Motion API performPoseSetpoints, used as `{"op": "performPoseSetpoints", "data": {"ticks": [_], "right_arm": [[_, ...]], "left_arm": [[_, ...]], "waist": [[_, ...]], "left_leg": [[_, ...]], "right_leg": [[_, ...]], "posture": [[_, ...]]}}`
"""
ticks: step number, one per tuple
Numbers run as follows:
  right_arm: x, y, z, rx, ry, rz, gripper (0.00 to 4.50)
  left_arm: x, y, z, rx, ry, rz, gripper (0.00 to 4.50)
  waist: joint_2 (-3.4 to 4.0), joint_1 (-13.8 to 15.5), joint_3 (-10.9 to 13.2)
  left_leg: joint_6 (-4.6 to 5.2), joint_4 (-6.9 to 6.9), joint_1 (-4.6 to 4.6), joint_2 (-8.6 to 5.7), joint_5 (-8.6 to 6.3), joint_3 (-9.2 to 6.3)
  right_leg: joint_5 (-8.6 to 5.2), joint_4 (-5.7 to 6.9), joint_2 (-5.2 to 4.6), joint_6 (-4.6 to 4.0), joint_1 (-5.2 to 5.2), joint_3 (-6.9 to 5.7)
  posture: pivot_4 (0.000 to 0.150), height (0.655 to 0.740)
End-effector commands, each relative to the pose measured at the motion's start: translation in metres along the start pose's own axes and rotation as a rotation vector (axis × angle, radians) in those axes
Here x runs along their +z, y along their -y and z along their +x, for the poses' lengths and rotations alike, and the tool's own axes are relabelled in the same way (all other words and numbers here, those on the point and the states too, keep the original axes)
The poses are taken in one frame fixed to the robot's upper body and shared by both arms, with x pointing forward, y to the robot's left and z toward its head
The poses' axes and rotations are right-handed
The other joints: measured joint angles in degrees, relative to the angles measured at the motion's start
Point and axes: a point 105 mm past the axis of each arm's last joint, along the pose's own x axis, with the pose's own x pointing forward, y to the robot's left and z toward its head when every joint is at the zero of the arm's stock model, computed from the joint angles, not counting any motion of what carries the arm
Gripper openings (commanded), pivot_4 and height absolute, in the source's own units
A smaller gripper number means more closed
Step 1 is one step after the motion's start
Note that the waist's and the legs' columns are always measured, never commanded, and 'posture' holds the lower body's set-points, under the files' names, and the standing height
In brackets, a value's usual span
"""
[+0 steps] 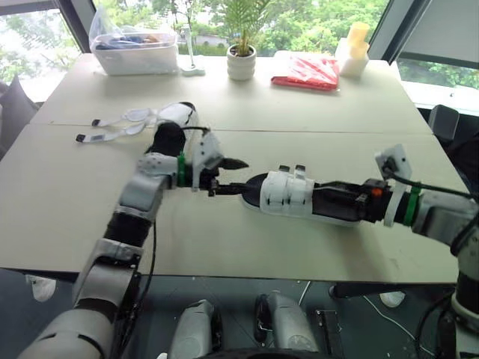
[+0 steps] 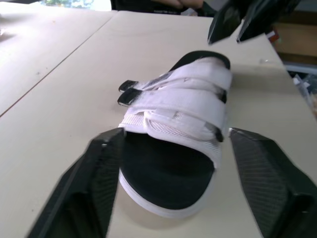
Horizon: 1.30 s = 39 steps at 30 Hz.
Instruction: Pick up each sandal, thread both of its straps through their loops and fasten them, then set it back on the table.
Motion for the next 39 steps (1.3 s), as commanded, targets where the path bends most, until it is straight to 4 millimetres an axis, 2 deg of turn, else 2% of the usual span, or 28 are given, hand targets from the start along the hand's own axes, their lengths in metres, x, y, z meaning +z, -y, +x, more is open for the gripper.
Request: {"op": "performPoseSetpoints", "data": {"ticks": [1,2,6,12,15,18,22,24,27,29,32,36,37,39], "right_arm": [[-0.006,-0.002,-0.002,-0.022,0.032,-0.003,3.93],[-0.01,0.0,0.0,-0.031,0.033,0.01,4.43],[-0.021,0.004,0.01,-0.028,0.048,0.062,4.48],[-0.013,-0.003,0.047,0.043,0.126,0.1,4.48],[-0.019,0.0,0.057,0.036,0.106,0.091,3.59],[-0.015,-0.003,0.057,0.063,0.132,0.083,2.06],[0.001,-0.014,0.052,0.141,0.181,0.084,0.08],[0.014,-0.016,0.044,0.179,0.217,0.094,0.03],[0.04,0.006,0.039,0.075,0.315,0.13,0.03],[0.059,0.028,0.038,-0.064,0.407,0.144,0.03],[0.072,0.052,0.042,-0.235,0.472,0.15,0.03],[0.078,0.093,0.059,-0.51,0.538,0.202,0.03],[0.077,0.1,0.063,-0.564,0.547,0.217,0.03],[0.068,0.128,0.061,-0.784,0.548,0.225,0.03]], "left_arm": [[0.033,0.015,-0.024,-0.059,0.04,0.021,4.5],[0.038,0.018,-0.029,-0.066,0.037,0.017,4.5],[0.047,0.022,-0.04,-0.054,0.014,0.017,4.5],[0.04,0.021,-0.039,-0.029,-0.001,0.012,4.5],[0.041,0.021,-0.035,-0.03,0.004,0.021,4.5],[0.041,0.019,-0.033,-0.023,0.005,0.034,4.5],[0.038,0.013,-0.031,0.005,0.003,0.048,4.5],[0.038,0.01,-0.031,0.022,0.008,0.052,4.5],[0.037,0.004,-0.032,0.055,0.011,0.06,4.5],[0.038,0.002,-0.032,0.076,0.02,0.062,4.5],[0.039,-0.001,-0.031,0.096,0.034,0.062,4.5],[0.038,-0.002,-0.027,0.112,0.044,0.063,4.5],[0.038,-0.003,-0.026,0.114,0.044,0.065,4.5],[0.038,-0.003,-0.025,0.12,0.048,0.067,4.5]], "waist": [[0.01,0.0,0.0],[0.02,0.1,0.0],[0.05,0.1,0.0],[0.08,-0.2,0.1],[0.09,0.0,0.1],[0.09,0.2,0.1],[0.11,0.2,0.1],[0.11,0.2,0.1],[0.14,0.0,0.1],[0.14,-0.1,0.1],[0.15,0.0,0.1],[0.16,-0.2,0.1],[0.18,-0.2,0.1],[0.22,-0.3,0.2]], "left_leg": [[0.0,0.0,0.0,-0.01,0.0,0.0],[0.0,0.0,-0.01,-0.01,0.0,0.0],[0.0,0.0,0.0,-0.06,0.0,0.01],[-0.05,0.0,0.01,-0.06,0.02,0.04],[-0.1,-0.02,0.03,-0.06,0.06,0.05],[-0.1,-0.02,-0.05,-0.09,0.06,0.04],[-0.1,-0.02,-0.05,-0.1,0.06,0.04],[-0.1,-0.01,-0.04,-0.09,0.06,0.03],[-0.1,-0.01,-0.05,-0.1,0.06,0.04],[-0.1,-0.01,-0.03,-0.1,0.06,0.05],[-0.13,-0.05,-0.02,-0.08,0.07,0.06],[-0.15,-0.07,-0.04,-0.09,0.09,0.13],[-0.17,-0.06,-0.04,-0.09,0.1,0.15],[-0.19,-0.08,-0.04,-0.09,0.11,0.16]], "right_leg": [[0.0,0.0,0.0,0.0,0.0,0.0],[0.0,-0.01,0.0,0.0,0.0,0.0],[-0.01,-0.02,0.01,0.02,0.02,0.03],[-0.02,0.0,0.1,0.04,0.01,0.09],[-0.03,0.05,0.12,0.03,-0.01,0.11],[-0.04,0.01,0.11,0.06,-0.03,0.11],[-0.04,0.0,0.1,0.06,-0.03,0.12],[-0.04,0.02,0.11,0.06,-0.03,0.12],[-0.04,0.01,0.1,0.05,-0.03,0.12],[-0.03,0.05,0.1,0.05,-0.04,0.14],[-0.04,0.08,0.11,0.05,-0.08,0.14],[-0.04,0.08,0.11,0.05,-0.11,0.16],[-0.04,0.09,0.11,0.05,-0.13,0.17],[-0.04,0.12,0.12,0.05,-0.16,0.18]], "posture": [[0.15,0.7288],[0.15,0.7288],[0.15,0.7288],[0.15,0.7288],[0.15,0.7288],[0.15,0.7288],[0.15,0.7288],[0.15,0.7288],[0.15,0.7288],[0.15,0.7288],[0.15,0.7288],[0.15,0.7288],[0.15,0.7288],[0.15,0.7288]]}}
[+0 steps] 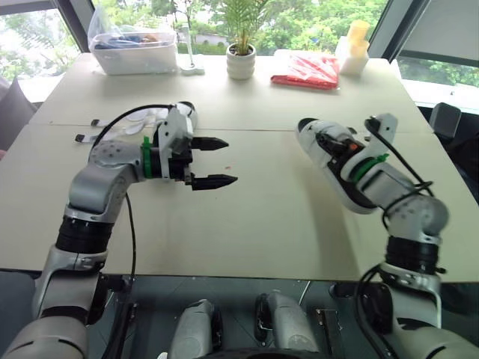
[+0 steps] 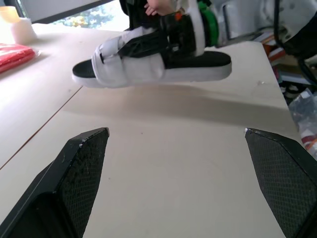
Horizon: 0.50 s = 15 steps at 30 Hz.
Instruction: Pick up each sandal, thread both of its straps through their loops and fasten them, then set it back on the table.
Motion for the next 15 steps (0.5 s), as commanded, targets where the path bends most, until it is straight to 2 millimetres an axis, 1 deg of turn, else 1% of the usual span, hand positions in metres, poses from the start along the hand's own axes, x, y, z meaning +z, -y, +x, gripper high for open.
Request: {"op": "performPoseSetpoints", "data": {"ticks": [1,2,3,4,5,7,9,11,12,13,15], "right_arm": [[0.016,0.036,0.011,-0.299,0.137,-0.084,0.03],[0.009,0.037,0.015,-0.314,0.117,-0.055,0.03],[0.004,0.037,0.017,-0.319,0.108,-0.032,0.45],[0.0,0.033,0.018,-0.292,0.105,0.004,0.95],[-0.002,0.03,0.019,-0.276,0.105,0.025,1.31],[-0.002,0.025,0.017,-0.257,0.116,0.035,2.33],[-0.001,0.02,0.008,-0.232,0.127,0.02,3.3],[-0.001,0.015,-0.014,-0.2,0.129,-0.062,4.33],[0.0,0.012,-0.025,-0.187,0.126,-0.113,4.43],[0.0,0.007,-0.041,-0.152,0.109,-0.196,4.43],[-0.003,-0.007,-0.07,-0.044,0.058,-0.355,4.43]], "left_arm": [[0.009,-0.002,0.0,0.017,0.02,0.047,4.5],[0.009,-0.003,0.001,0.021,0.02,0.047,4.5],[0.008,-0.004,0.001,0.029,0.02,0.049,4.5],[0.008,-0.005,0.001,0.038,0.018,0.049,4.5],[0.007,-0.006,0.001,0.045,0.015,0.05,4.5],[0.007,-0.006,0.001,0.048,0.015,0.051,4.5],[0.006,-0.007,0.001,0.062,0.015,0.05,4.5],[0.004,-0.01,-0.001,0.09,0.012,0.053,4.5],[0.003,-0.011,-0.002,0.099,0.012,0.049,4.5],[0.003,-0.011,-0.003,0.108,0.011,0.048,4.5],[0.002,-0.01,-0.007,0.127,0.009,0.045,4.5]], "waist": [[0.08,0.0,0.0],[0.14,0.0,0.1],[0.14,0.0,0.1],[0.14,0.2,0.1],[0.14,0.2,0.1],[0.16,0.1,0.1],[0.18,0.1,0.1],[0.19,0.3,0.1],[0.19,0.4,0.1],[0.21,0.4,0.1],[0.33,0.4,0.2]], "left_leg": [[-0.01,-0.01,0.0,0.0,0.01,0.01],[-0.02,-0.02,-0.03,0.0,0.01,0.02],[-0.02,-0.01,-0.03,-0.02,0.01,0.02],[-0.01,0.0,-0.03,-0.02,0.02,0.02],[-0.01,0.01,-0.03,-0.02,0.02,0.0],[-0.01,0.0,-0.03,-0.01,0.02,-0.01],[-0.01,-0.01,-0.04,0.0,0.02,-0.01],[-0.02,-0.02,-0.04,0.01,0.02,-0.05],[-0.02,-0.05,-0.05,0.01,0.02,-0.08],[-0.02,-0.05,-0.06,0.01,0.02,-0.11],[-0.02,-0.07,-0.15,-0.02,0.02,-0.12]], "right_leg": [[0.0,0.0,0.0,0.0,-0.01,0.0],[0.0,0.0,0.0,0.0,-0.03,0.0],[0.0,0.0,-0.01,0.0,-0.02,0.01],[0.0,0.0,-0.02,0.0,-0.01,0.01],[0.0,0.0,-0.01,0.0,0.0,0.01],[0.0,-0.01,0.0,0.01,0.0,0.01],[0.0,-0.01,0.01,0.01,-0.01,0.01],[-0.01,0.0,0.01,0.01,0.0,0.01],[-0.01,-0.01,0.01,0.02,0.0,0.01],[-0.03,-0.01,0.01,0.05,0.0,0.01],[-0.04,-0.06,-0.01,0.06,-0.03,0.02]], "posture": [[0.15,0.7288],[0.15,0.7288],[0.15,0.7288],[0.15,0.7288],[0.15,0.7288],[0.15,0.7288],[0.15,0.7288],[0.15,0.7288],[0.15,0.7288],[0.15,0.7288],[0.15,0.7288]]}}
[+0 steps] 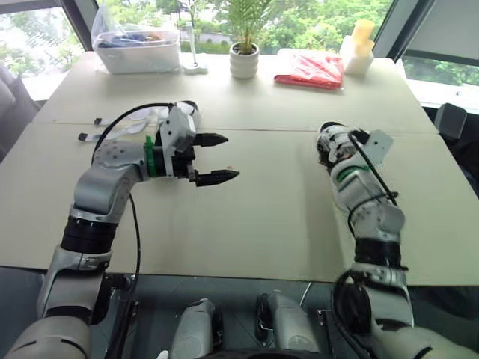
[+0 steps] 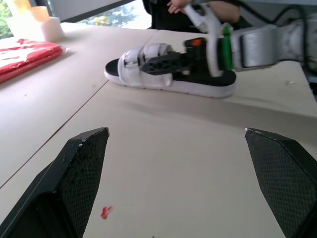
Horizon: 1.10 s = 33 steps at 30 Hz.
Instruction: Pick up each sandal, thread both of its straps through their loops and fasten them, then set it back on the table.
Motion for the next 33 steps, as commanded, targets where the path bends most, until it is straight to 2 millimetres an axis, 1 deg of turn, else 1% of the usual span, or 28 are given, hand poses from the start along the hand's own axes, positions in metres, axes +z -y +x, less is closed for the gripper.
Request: {"op": "performPoseSetpoints", "data": {"ticks": [1,3,5,6,7,8,9,11,13,16,17,19,20,23,25,27,29,32,33], "right_arm": [[0.028,-0.025,-0.045,0.196,0.052,-0.211,4.43],[0.029,-0.031,-0.065,0.292,0.019,-0.281,4.43],[0.032,-0.045,-0.091,0.471,-0.011,-0.385,4.43],[0.038,-0.06,-0.111,0.636,-0.016,-0.438,4.43],[0.043,-0.071,-0.126,0.764,-0.029,-0.472,4.43],[0.049,-0.078,-0.135,0.851,-0.035,-0.483,4.43],[0.057,-0.083,-0.138,0.898,-0.027,-0.484,4.43],[0.07,-0.089,-0.133,0.923,-0.007,-0.48,4.43],[0.08,-0.097,-0.126,0.935,0.018,-0.478,4.43],[0.089,-0.106,-0.116,0.937,0.047,-0.464,4.43],[0.091,-0.109,-0.113,0.942,0.052,-0.456,4.43],[0.09,-0.114,-0.109,0.949,0.05,-0.447,4.43],[0.09,-0.115,-0.107,0.951,0.048,-0.446,4.43],[0.084,-0.12,-0.105,0.964,0.032,-0.457,4.43],[0.082,-0.122,-0.105,0.967,0.03,-0.457,4.43],[0.079,-0.124,-0.107,0.969,0.029,-0.457,4.43],[0.077,-0.124,-0.109,0.967,0.027,-0.46,4.43],[0.075,-0.123,-0.11,0.951,0.028,-0.453,4.43],[0.074,-0.122,-0.11,0.943,0.029,-0.449,4.48]], "left_arm": [[0.007,-0.002,-0.008,0.044,0.016,0.034,4.5],[0.005,-0.003,-0.012,0.069,0.01,0.03,4.5],[0.002,-0.007,-0.02,0.123,-0.004,0.026,4.5],[-0.004,-0.014,-0.027,0.196,-0.029,0.033,4.5],[-0.009,-0.02,-0.035,0.268,-0.054,0.032,4.5],[-0.016,-0.028,-0.042,0.35,-0.086,0.025,4.5],[-0.022,-0.038,-0.051,0.454,-0.114,-0.001,4.5],[-0.034,-0.055,-0.063,0.643,-0.162,-0.065,4.5],[-0.043,-0.063,-0.064,0.746,-0.2,-0.125,4.5],[-0.051,-0.071,-0.049,0.81,-0.215,-0.212,4.5],[-0.056,-0.078,-0.041,0.842,-0.227,-0.244,4.5],[-0.056,-0.085,-0.022,0.836,-0.228,-0.25,4.5],[-0.056,-0.088,-0.016,0.834,-0.227,-0.245,4.5],[-0.059,-0.109,0.0,0.916,-0.237,-0.253,4.5],[-0.06,-0.116,0.012,0.917,-0.237,-0.248,4.5],[-0.067,-0.122,0.018,0.948,-0.258,-0.27,4.5],[-0.071,-0.128,0.019,0.989,-0.274,-0.28,4.5],[-0.071,-0.131,0.028,0.995,-0.253,-0.296,4.5],[-0.07,-0.133,0.03,1.004,-0.244,-0.296,4.26]], "waist": [[0.06,-0.2,0.0],[0.05,-0.6,0.1],[0.05,-0.6,0.1],[0.06,-0.5,0.1],[0.06,-0.5,0.1],[0.04,-0.6,0.1],[-0.03,-0.6,0.1],[-0.33,-0.3,0.1],[-0.41,0.1,0.1],[-0.5,1.2,0.1],[-0.52,1.6,0.1],[-0.54,2.0,0.1],[-0.54,2.2,0.1],[-0.56,2.4,0.1],[-0.56,2.5,0.1],[-0.56,2.4,0.1],[-0.56,2.4,0.1],[-0.58,2.1,0.2],[-0.58,2.1,0.2]], "left_leg": [[0.0,0.0,-0.01,-0.01,0.0,0.0],[0.0,0.02,0.06,0.0,0.0,0.03],[-0.05,0.0,0.27,0.05,0.02,0.06],[-0.07,-0.02,0.29,0.05,0.04,0.06],[-0.09,-0.09,0.33,0.06,0.05,0.05],[-0.1,-0.15,0.36,0.08,0.05,0.06],[-0.1,-0.15,0.37,0.1,0.05,0.06],[-0.15,-0.16,0.39,0.13,0.08,0.03],[-0.15,-0.15,0.38,0.12,0.08,0.0],[-0.08,-0.15,0.28,0.06,0.04,-0.01],[-0.07,-0.15,0.25,0.05,0.04,-0.01],[-0.05,-0.12,0.1,-0.03,0.03,-0.11],[-0.04,-0.11,0.08,-0.04,0.03,-0.1],[-0.03,-0.11,0.05,-0.05,0.03,-0.08],[-0.04,-0.11,0.05,-0.02,0.03,-0.07],[-0.04,-0.11,0.07,-0.01,0.03,-0.03],[-0.04,-0.11,0.09,0.0,0.03,-0.03],[-0.04,-0.11,0.09,0.01,0.03,-0.03],[-0.05,-0.11,0.08,0.01,0.04,-0.03]], "right_leg": [[-0.01,-0.03,-0.02,0.01,0.0,0.01],[0.0,-0.01,0.0,0.01,0.0,0.07],[0.0,0.05,0.08,0.0,0.09,0.15],[0.0,0.06,0.1,0.0,0.09,0.16],[0.0,0.05,0.13,-0.01,0.09,0.19],[0.0,0.03,0.2,-0.01,0.09,0.23],[0.0,0.01,0.24,-0.02,0.09,0.27],[0.03,0.02,0.27,-0.06,0.11,0.28],[0.04,0.01,0.25,-0.08,0.13,0.27],[0.04,-0.03,0.18,-0.08,0.1,0.27],[0.04,-0.07,0.18,-0.08,0.09,0.26],[0.05,-0.09,0.15,-0.07,0.06,0.24],[0.05,-0.11,0.15,-0.07,0.06,0.22],[0.05,-0.11,0.15,-0.06,0.06,0.17],[0.05,-0.15,0.19,-0.06,0.05,0.13],[0.05,-0.14,0.2,-0.06,0.04,0.13],[0.05,-0.12,0.21,-0.06,0.04,0.13],[0.04,-0.13,0.21,-0.05,0.04,0.13],[0.04,-0.11,0.21,-0.05,0.04,0.12]], "posture": [[0.15,0.7288],[0.15,0.7288],[0.15,0.7288],[0.15,0.7288],[0.15,0.7288],[0.15,0.7288],[0.15,0.7288],[0.15,0.7288],[0.15,0.7288],[0.15,0.7288],[0.15,0.7288],[0.15,0.7288],[0.15,0.7288],[0.15,0.7288],[0.15,0.7288],[0.15,0.7288],[0.15,0.7288],[0.15,0.7288],[0.15,0.7288]]}}
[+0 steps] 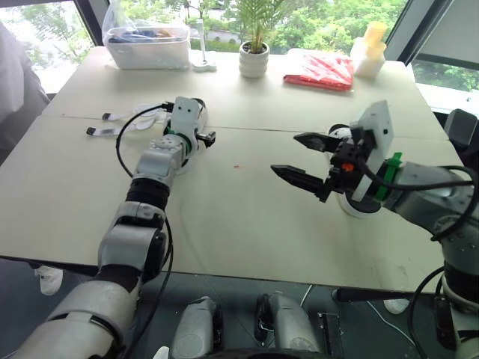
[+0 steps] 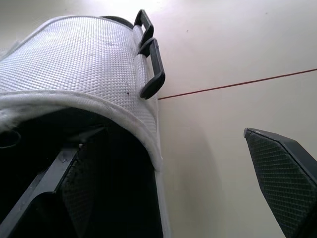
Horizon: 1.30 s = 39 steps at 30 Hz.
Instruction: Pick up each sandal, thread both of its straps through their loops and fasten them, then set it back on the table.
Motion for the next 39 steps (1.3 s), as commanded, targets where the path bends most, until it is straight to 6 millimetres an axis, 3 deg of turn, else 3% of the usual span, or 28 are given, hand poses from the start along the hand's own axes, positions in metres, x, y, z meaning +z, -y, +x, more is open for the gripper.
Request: {"op": "performPoseSetpoints", "data": {"ticks": [1,3,9,10,13,17,20,23,28,32,36,39], "right_arm": [[0.008,-0.003,-0.004,-0.024,0.041,-0.028,4.5],[0.007,-0.002,-0.005,-0.039,0.042,-0.025,4.5],[0.002,-0.004,-0.008,-0.068,0.034,-0.012,4.5],[0.001,-0.004,-0.009,-0.071,0.029,-0.013,4.5],[-0.007,-0.005,-0.015,-0.076,-0.008,-0.027,4.5],[-0.013,-0.014,-0.026,-0.029,-0.033,-0.015,4.5],[-0.017,-0.02,-0.032,0.003,-0.048,-0.008,4.5],[-0.023,-0.027,-0.037,0.04,-0.066,0.007,4.5],[-0.032,-0.035,-0.041,0.086,-0.09,0.02,4.5],[-0.043,-0.046,-0.048,0.167,-0.148,0.009,4.5],[-0.05,-0.057,-0.055,0.25,-0.193,0.019,4.5],[-0.053,-0.063,-0.058,0.292,-0.216,0.019,4.5]], "left_arm": [[0.023,0.0,0.004,0.034,0.092,-0.007,3.99],[0.026,-0.002,0.005,0.051,0.11,-0.027,3.24],[0.04,0.0,0.006,0.037,0.173,-0.029,0.2],[0.041,0.0,0.006,0.036,0.178,-0.026,0.03],[0.044,-0.001,0.002,-0.055,0.212,0.013,0.03],[0.034,0.012,-0.017,-0.431,0.238,0.142,0.03],[0.017,0.017,-0.048,-0.711,0.234,0.252,0.03],[-0.008,0.02,-0.097,-0.99,0.167,0.333,0.03],[-0.029,0.032,-0.156,-1.245,0.077,0.437,0.03],[-0.041,0.047,-0.191,-1.435,0.046,0.532,0.03],[-0.061,0.05,-0.209,-1.536,-0.027,0.637,0.03],[-0.081,0.043,-0.2,-1.519,-0.027,0.784,0.03]], "waist": [[0.0,0.0,0.0],[0.0,0.0,0.0],[-0.01,-0.6,0.0],[-0.01,-0.6,0.0],[-0.01,-0.8,0.0],[-0.01,-1.1,0.0],[-0.01,-1.4,0.0],[0.0,-2.2,0.0],[0.01,-2.1,0.0],[0.01,-1.9,0.0],[0.01,-2.1,0.0],[0.05,-2.1,0.0]], "left_leg": [[0.0,0.0,0.0,0.0,0.0,0.0],[0.0,0.01,-0.01,-0.01,0.0,0.0],[-0.01,0.02,-0.01,0.0,0.0,0.01],[-0.01,0.02,-0.01,0.0,0.0,0.0],[-0.01,0.02,-0.02,-0.01,0.0,0.01],[-0.02,0.02,-0.02,0.01,0.01,0.05],[-0.04,0.02,0.02,0.05,0.02,0.16],[-0.08,0.02,0.04,0.1,0.04,0.14],[-0.09,0.25,0.03,0.14,0.04,0.05],[-0.05,0.27,0.07,0.1,0.02,0.0],[-0.05,0.26,0.11,0.12,0.01,-0.03],[-0.05,0.26,0.16,0.12,0.01,-0.02]], "right_leg": [[0.0,-0.01,0.0,0.0,0.0,-0.01],[0.0,0.0,-0.01,0.0,0.0,-0.01],[0.0,0.0,0.01,0.0,0.0,-0.02],[0.0,0.01,0.02,0.0,0.0,-0.03],[0.0,0.0,0.07,0.01,0.0,-0.04],[-0.01,0.01,0.16,0.02,-0.02,-0.11],[-0.01,0.02,0.21,0.02,-0.04,-0.11],[-0.01,0.04,0.2,0.01,-0.04,-0.04],[-0.01,0.13,0.11,0.0,0.01,0.06],[-0.02,0.11,0.04,0.0,0.09,0.09],[-0.02,0.13,0.06,-0.01,0.09,0.1],[-0.01,0.13,0.05,-0.03,0.12,0.11]], "posture": [[0.15,0.7288],[0.15,0.7288],[0.15,0.7288],[0.15,0.7288],[0.15,0.7288],[0.15,0.7288],[0.15,0.7288],[0.15,0.7288],[0.15,0.7288],[0.15,0.7288],[0.15,0.7288],[0.15,0.7288]]}}
